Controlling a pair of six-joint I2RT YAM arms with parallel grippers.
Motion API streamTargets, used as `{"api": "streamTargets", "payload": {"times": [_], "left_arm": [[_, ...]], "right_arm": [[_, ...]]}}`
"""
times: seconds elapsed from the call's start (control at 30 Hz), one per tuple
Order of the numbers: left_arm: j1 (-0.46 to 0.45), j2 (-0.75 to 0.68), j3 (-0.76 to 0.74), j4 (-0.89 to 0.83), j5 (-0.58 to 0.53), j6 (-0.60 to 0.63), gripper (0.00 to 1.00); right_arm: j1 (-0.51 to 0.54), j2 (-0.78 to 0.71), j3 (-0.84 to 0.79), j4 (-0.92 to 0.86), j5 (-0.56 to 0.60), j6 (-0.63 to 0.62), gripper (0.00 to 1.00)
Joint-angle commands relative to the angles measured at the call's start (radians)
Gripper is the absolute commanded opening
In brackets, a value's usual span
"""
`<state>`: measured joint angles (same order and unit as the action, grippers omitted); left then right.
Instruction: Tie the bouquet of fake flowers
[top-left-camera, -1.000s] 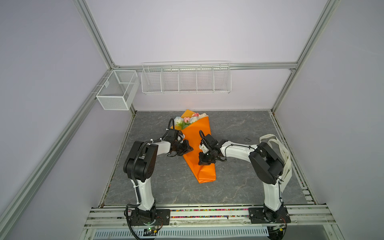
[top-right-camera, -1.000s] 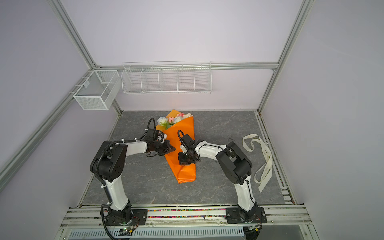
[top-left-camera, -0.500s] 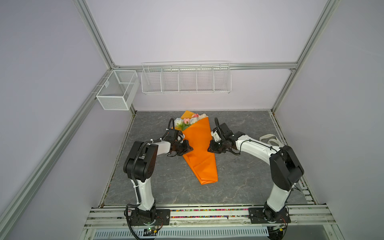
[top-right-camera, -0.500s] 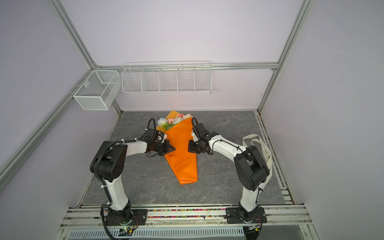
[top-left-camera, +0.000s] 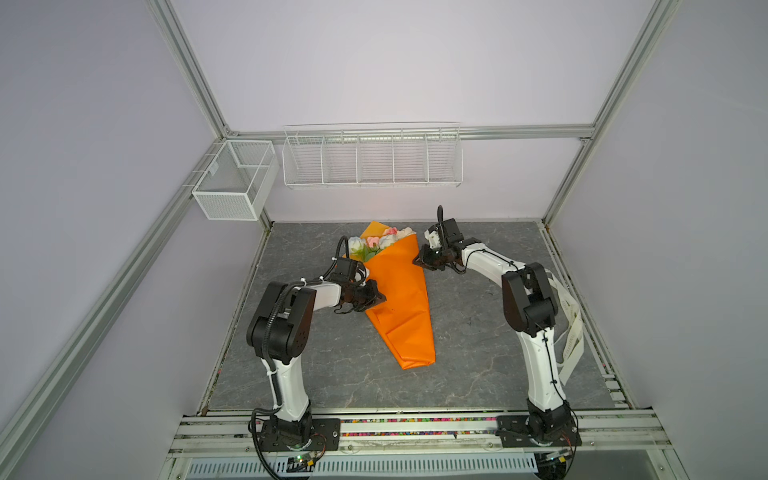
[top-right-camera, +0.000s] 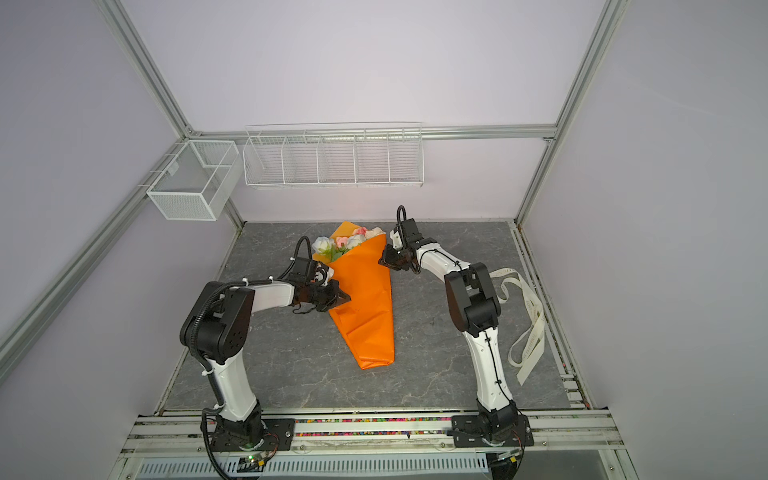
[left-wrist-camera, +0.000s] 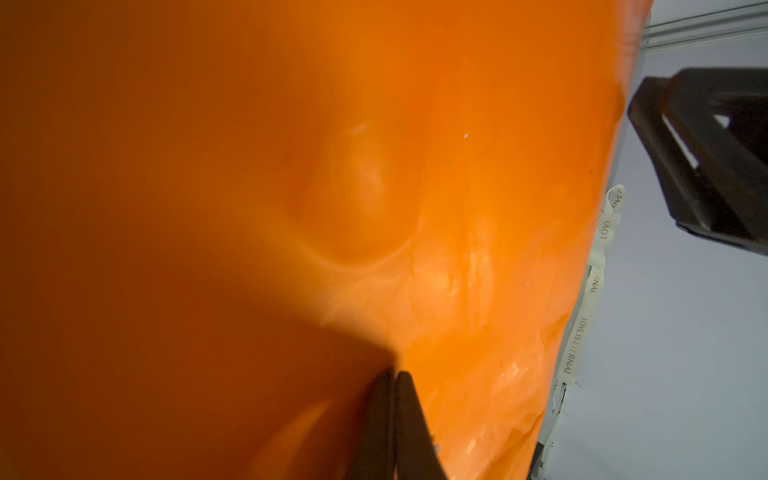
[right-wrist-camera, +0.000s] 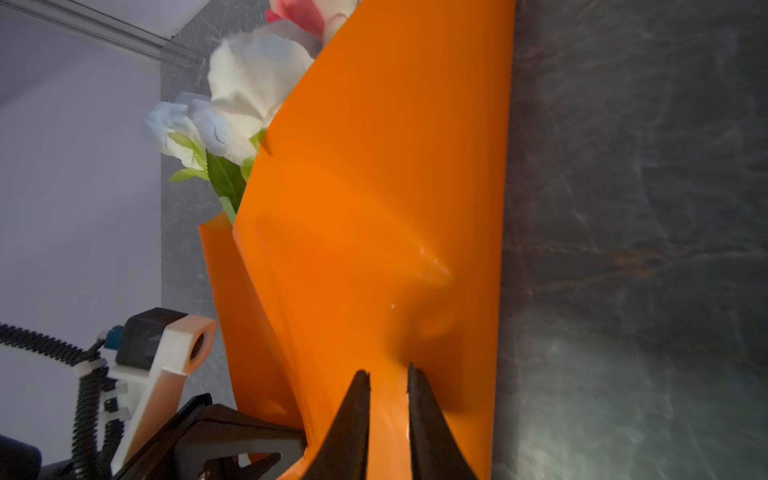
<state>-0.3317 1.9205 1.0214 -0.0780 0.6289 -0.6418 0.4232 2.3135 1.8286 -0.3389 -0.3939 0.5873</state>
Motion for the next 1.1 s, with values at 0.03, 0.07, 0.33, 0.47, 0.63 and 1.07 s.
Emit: {"api": "streamTargets", "payload": {"times": [0.03,0.07,0.33,0.47,0.63,1.07], "left_arm": [[0.006,0.006,0.022,-0.014,0.003,0.023,0.00],[0.006,0.004,0.022,-0.009,0.009,0.024,0.00],[0.007,-0.062,0.064,-0.051,0.008,0.039,0.05],[0.007,-0.153,0.087,-0.108,-0.032,0.050,0.22],[0.012,-0.283,0.058,-0.232,-0.205,0.041,0.48],[0.054,-0.307,-0.094,-0.229,-0.293,-0.069,0.90]], "right_arm": [[-0.006,0.100,0.100,-0.077,0.036,0.033,0.21],[-0.007,0.107,0.102,-0.082,0.045,0.031,0.21],[-0.014,0.022,0.055,-0.096,0.006,-0.031,0.28],[-0.031,-0.105,-0.006,-0.140,0.005,-0.092,0.36],[-0.032,-0.233,-0.179,-0.127,0.013,-0.133,0.47],[-0.004,-0.282,-0.408,-0.102,0.003,-0.136,0.65]]}}
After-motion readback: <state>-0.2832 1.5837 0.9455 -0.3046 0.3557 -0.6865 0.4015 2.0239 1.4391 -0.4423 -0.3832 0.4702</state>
